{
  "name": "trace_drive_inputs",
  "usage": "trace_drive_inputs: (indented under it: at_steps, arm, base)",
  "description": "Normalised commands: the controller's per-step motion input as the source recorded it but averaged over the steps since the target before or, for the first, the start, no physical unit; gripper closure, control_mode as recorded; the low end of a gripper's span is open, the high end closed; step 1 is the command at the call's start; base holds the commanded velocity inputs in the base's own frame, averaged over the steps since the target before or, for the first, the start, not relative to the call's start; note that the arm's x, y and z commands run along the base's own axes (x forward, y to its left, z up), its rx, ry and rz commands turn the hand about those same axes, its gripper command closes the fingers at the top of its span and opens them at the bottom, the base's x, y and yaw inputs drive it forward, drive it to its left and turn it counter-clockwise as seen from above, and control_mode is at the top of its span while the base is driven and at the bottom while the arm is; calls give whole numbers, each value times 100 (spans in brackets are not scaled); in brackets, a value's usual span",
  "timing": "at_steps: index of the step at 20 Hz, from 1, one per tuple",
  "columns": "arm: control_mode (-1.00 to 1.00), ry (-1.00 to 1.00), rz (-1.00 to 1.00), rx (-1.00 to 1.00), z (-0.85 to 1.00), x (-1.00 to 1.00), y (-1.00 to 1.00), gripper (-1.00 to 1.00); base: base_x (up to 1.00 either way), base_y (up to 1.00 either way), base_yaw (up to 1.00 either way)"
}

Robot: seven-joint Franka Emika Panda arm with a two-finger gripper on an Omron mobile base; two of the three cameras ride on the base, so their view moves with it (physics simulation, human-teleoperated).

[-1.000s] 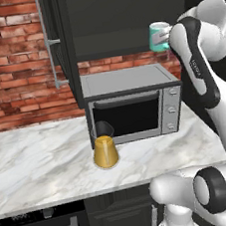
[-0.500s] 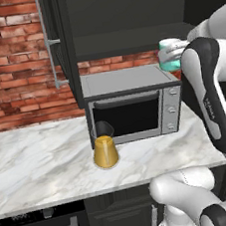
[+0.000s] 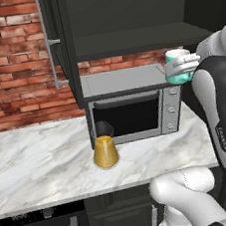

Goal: There is a tray on the dining counter. Grab the cup, mug, and pitcher and place them on the tray. The pitcher may be placed next to the tray if it cannot fit the tray.

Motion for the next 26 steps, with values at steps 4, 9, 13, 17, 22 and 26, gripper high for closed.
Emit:
trace_drive_inputs:
  at_steps: [4,9,13,17,22,26]
  arm:
    - [-100,4,-2,0,-26,-33,23,100]
    - [-100,6,-4,0,-22,-31,23,100]
    - [-100,3,-1,0,-12,-15,4,100]
    - [100,0,0,0,-3,-2,0,100]
    - [100,0,0,0,0,0,0,100]
    - [100,0,0,0,0,0,0,100]
  base:
    - [0,0,0]
    - [0,0,0]
    - [0,0,0]
    - [-21,0,1]
    - [-79,0,33]
    - [-69,10,81]
